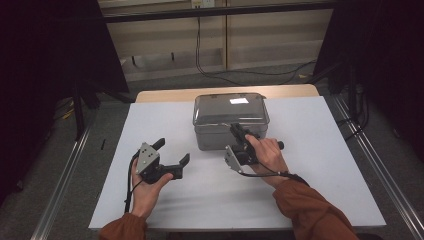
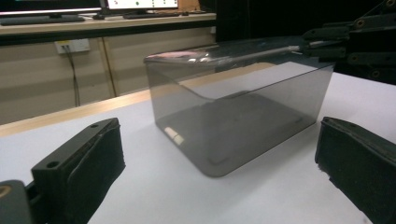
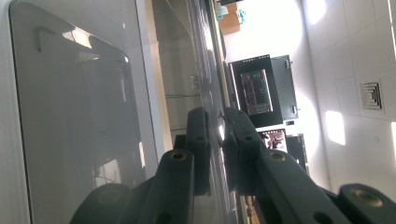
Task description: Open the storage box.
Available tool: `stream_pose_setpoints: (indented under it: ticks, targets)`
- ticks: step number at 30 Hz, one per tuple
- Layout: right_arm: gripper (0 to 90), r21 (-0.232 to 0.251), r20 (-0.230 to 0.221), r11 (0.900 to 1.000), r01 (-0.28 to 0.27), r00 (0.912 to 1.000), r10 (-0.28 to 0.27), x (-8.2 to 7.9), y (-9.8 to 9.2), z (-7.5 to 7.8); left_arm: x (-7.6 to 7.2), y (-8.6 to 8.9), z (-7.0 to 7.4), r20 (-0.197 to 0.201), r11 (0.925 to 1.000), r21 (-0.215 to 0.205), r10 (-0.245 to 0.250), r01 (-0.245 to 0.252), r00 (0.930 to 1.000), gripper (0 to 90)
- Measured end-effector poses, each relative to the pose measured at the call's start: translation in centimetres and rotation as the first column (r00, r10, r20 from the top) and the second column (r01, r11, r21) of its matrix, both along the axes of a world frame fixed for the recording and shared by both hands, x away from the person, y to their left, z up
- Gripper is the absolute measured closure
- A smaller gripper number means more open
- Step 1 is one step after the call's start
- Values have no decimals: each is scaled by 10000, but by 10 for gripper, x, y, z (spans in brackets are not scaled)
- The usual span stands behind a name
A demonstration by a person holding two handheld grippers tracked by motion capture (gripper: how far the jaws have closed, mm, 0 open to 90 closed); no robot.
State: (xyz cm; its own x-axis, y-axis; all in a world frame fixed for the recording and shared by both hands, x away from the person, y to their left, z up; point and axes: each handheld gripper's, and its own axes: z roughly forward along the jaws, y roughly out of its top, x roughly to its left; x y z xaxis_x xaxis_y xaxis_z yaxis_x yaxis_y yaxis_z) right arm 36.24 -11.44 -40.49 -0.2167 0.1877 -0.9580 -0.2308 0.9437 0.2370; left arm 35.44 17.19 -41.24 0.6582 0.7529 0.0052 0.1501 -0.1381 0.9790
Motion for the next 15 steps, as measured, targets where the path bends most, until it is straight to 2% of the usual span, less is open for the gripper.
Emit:
stream_pose_setpoints:
  ticks: [3, 6, 9, 12, 15]
  targets:
    - [812, -36, 43, 10000, -4, 10000, 4, 0, 0, 0, 4, -5, 3, 187, 10000, 95, -8, 6, 9998, 9]
    - [812, 68, 52, 10000, 32, 10000, -32, 0, 0, 1, 9, -7, 4, 139, 9997, 120, -224, 223, 9997, 14]
    - [815, 49, 77, 10000, -1, 10000, 1, 1, -1, 3, 13, -10, 5, 82, 9996, -45, -277, 277, 9996, 17]
    - [817, 67, 112, 10000, 6, 9999, -6, 1, -1, 6, 17, -14, 9, 140, 9991, 209, -371, 368, 9992, 17]
    - [816, 81, 113, 10000, -5, 9999, 4, 2, 0, 7, 22, -19, 13, 266, 9982, 240, -563, 556, 9981, 24]
